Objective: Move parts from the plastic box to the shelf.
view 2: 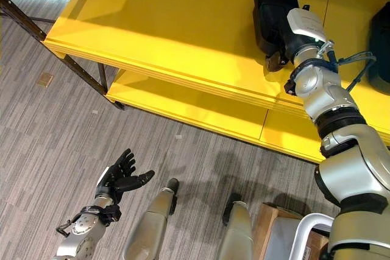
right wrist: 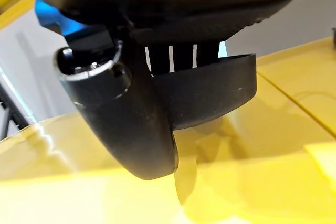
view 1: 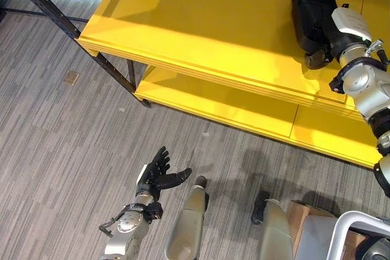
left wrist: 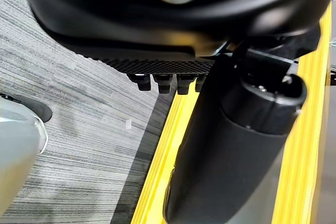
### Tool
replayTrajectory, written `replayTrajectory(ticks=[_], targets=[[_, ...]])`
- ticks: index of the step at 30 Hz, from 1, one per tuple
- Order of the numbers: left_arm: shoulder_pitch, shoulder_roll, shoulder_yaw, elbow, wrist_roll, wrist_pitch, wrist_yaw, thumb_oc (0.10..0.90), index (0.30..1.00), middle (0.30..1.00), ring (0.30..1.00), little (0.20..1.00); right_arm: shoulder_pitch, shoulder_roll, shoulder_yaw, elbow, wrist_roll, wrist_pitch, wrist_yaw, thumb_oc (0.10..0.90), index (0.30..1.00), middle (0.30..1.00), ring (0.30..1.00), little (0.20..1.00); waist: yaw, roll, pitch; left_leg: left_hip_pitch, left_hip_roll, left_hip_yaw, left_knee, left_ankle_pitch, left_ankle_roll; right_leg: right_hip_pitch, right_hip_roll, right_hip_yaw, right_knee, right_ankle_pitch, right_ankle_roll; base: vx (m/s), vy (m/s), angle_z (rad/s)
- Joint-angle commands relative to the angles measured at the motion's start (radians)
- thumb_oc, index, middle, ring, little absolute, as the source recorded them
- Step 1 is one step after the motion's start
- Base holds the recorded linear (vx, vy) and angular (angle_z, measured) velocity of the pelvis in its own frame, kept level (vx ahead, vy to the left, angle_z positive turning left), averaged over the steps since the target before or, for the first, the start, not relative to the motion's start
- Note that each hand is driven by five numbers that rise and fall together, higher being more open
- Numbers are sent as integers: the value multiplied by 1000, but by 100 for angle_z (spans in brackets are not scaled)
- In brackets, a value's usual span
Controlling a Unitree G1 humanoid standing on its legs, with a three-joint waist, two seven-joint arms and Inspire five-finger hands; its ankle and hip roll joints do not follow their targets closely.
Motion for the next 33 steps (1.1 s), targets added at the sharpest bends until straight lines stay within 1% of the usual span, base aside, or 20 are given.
replayTrajectory(ticks=[1,8,17,24,26,33], targets=[[-3,56,-11,-86,-24,-95,9,900,1000,1000,1000,1000,-165,-20,15,24,50,3,-66,400,300,300,300,300,-7,-10,-48,37,35,-12,-7,-65,21,59,11,21,-21,-37,8,0,0,0],[-12,53,-13,-82,-31,-102,16,900,1000,1000,1000,1000,-176,0,12,89,53,11,-70,400,300,300,300,300,-9,1,-46,37,35,-12,-12,-65,21,51,12,25,-26,-32,11,0,0,0],[-23,51,-16,-78,-29,-103,22,900,1000,1000,1000,1000,-166,7,-1,76,74,8,-69,400,300,300,300,300,-12,5,-50,28,33,-20,-12,-64,20,49,10,17,-25,-33,12,0,0,0],[-22,57,-21,-80,-38,-108,19,900,1000,1000,1000,1000,-182,30,1,82,97,-2,-67,400,300,300,300,300,-1,9,-46,18,31,-31,-15,-57,20,48,5,7,-27,-30,15,0,0,0],[-28,59,-26,-77,-40,-110,18,900,1000,1000,1000,1000,-190,42,-2,69,112,-7,-67,400,300,300,300,300,9,12,-41,8,23,-37,-10,-57,23,47,0,-1,-25,-29,17,-1,19,4],[-34,64,-34,-80,-43,-111,18,900,1000,1000,1000,1000,-213,47,14,77,98,-6,-77,400,300,300,300,300,22,14,-42,-9,13,-51,-3,-56,30,43,-6,-4,-22,-32,18,6,8,8]])
